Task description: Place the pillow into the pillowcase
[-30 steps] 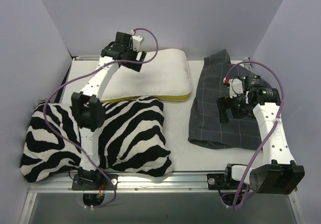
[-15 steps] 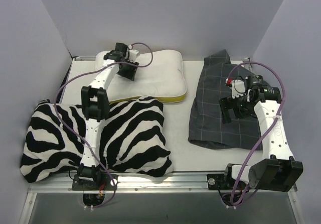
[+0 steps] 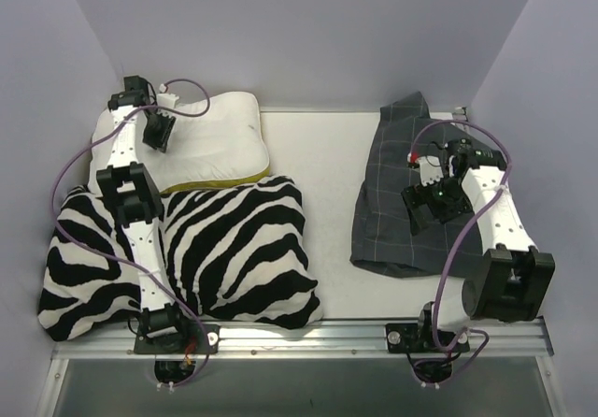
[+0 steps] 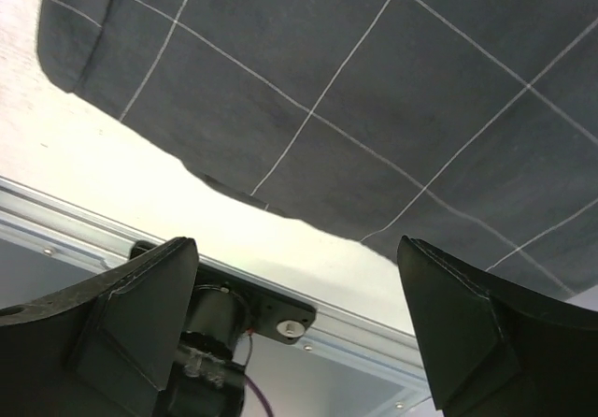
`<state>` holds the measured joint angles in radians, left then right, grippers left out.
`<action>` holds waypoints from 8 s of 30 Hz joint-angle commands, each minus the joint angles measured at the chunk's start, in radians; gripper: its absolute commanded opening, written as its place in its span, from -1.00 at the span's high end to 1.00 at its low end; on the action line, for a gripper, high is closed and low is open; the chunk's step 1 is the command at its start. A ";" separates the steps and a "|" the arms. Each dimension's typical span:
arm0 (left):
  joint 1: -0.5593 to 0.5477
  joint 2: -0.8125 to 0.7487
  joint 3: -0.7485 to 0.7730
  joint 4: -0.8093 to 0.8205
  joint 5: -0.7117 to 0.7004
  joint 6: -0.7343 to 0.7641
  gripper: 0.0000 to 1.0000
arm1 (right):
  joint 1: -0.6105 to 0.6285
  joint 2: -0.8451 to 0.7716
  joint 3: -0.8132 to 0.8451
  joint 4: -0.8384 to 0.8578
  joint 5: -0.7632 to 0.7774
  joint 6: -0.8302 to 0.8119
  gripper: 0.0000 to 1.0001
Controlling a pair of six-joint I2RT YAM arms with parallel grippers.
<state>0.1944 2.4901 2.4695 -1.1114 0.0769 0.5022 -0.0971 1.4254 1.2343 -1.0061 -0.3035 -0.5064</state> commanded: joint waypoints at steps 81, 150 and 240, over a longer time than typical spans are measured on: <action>-0.121 -1.295 -1.175 0.243 0.416 0.033 -0.95 | 0.313 0.787 0.619 -0.116 -0.538 -0.014 0.97; -0.173 -1.088 -1.115 0.321 0.359 -0.174 -0.95 | 0.134 0.963 0.773 -0.012 0.248 0.247 -0.15; -0.346 -0.071 -0.172 0.137 0.526 0.203 1.00 | 0.501 0.876 0.728 0.138 0.202 0.479 0.51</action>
<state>-0.1692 2.4756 2.3199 -0.9749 0.6113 0.7105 0.4007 2.2894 1.9282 -0.8394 -0.1516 -0.0399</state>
